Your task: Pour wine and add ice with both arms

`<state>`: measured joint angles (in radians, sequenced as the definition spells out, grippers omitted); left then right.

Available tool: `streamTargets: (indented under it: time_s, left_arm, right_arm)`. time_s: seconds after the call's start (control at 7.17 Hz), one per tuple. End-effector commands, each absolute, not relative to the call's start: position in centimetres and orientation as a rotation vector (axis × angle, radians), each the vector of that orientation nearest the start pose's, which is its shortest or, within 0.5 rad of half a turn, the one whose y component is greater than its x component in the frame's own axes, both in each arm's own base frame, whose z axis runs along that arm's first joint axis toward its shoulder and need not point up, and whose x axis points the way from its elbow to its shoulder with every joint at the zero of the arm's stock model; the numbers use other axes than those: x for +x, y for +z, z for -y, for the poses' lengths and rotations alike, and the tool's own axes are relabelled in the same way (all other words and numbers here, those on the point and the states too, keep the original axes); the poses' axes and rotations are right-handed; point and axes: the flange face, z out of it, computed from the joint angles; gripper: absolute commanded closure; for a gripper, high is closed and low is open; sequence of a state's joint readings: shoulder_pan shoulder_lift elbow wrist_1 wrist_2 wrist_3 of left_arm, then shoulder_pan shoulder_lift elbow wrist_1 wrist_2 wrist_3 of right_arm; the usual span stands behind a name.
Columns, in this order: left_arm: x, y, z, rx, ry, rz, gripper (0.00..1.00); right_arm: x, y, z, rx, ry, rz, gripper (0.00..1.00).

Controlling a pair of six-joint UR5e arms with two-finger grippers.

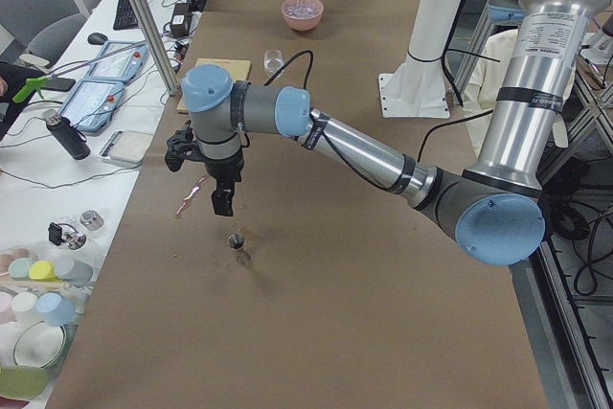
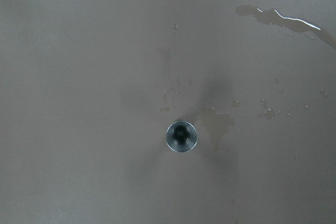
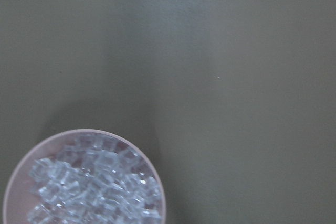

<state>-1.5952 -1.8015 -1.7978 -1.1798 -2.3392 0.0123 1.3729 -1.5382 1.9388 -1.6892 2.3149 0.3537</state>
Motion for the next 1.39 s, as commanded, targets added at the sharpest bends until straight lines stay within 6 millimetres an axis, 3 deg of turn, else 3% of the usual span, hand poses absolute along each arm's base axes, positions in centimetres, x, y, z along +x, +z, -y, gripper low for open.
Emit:
streamTargets:
  time_s: [0.0, 0.42, 0.7, 0.98, 1.25]
  left_arm:
    - [-7.7, 46.6, 55.4, 0.081, 0.017, -0.767, 0.02]
    - [-7.7, 46.8, 55.5, 0.075, 0.015, -0.766, 0.02]
    - [-7.8, 47.1, 55.6, 0.072, 0.013, -0.756, 0.02]
    - [-7.9, 47.2, 55.6, 0.069, 0.010, -0.752, 0.02]
    - [-7.9, 47.1, 55.7, 0.072, 0.011, -0.752, 0.02]
  right_arm:
    - [2.8, 53.8, 44.9, 0.056, 0.012, 0.765, 0.04]
    - [8.6, 60.8, 39.9, 0.039, -0.004, 0.746, 0.02]
    - [9.4, 64.8, 38.2, 0.003, -0.018, 0.745, 0.01]
    - [9.5, 68.3, 38.5, 0.027, -0.014, 0.740, 0.01]
    - [9.6, 68.0, 39.0, 0.046, 0.005, 0.741, 0.01]
